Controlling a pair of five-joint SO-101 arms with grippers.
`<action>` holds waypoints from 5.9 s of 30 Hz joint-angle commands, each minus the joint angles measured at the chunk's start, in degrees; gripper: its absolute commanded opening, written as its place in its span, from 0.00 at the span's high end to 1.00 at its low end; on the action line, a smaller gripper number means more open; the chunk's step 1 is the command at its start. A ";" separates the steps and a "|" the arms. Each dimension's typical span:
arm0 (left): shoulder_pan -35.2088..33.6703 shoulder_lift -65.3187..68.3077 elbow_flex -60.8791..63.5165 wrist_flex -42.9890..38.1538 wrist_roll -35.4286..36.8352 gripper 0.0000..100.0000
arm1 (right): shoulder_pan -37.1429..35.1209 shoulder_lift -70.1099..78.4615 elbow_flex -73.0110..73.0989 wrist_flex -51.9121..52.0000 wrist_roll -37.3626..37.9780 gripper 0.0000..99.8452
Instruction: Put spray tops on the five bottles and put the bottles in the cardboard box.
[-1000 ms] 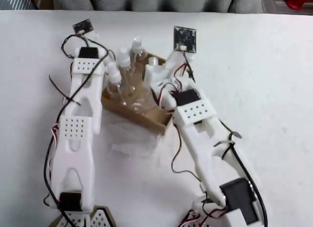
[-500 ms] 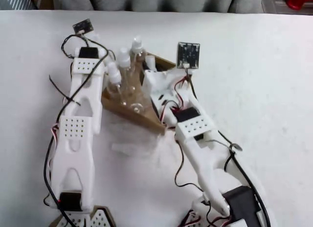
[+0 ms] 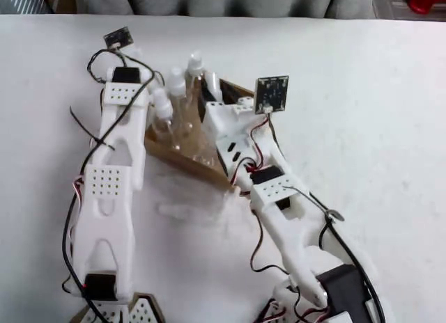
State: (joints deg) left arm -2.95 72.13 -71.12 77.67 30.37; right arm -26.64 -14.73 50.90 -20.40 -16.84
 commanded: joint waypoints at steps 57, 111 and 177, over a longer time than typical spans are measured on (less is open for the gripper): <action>-0.13 0.13 -1.67 -1.41 -0.18 0.98 | -2.42 -2.42 17.58 -40.13 10.73 0.98; -0.13 0.13 -1.41 -2.20 -0.26 0.98 | -2.15 -2.77 17.49 -38.64 13.54 0.93; -0.75 0.13 -1.67 -2.99 -0.26 0.98 | -2.24 -27.30 17.32 -3.21 13.36 0.87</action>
State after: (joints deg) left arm -3.38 72.22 -71.12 76.53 30.37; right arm -29.19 -36.00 69.27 -30.68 -3.30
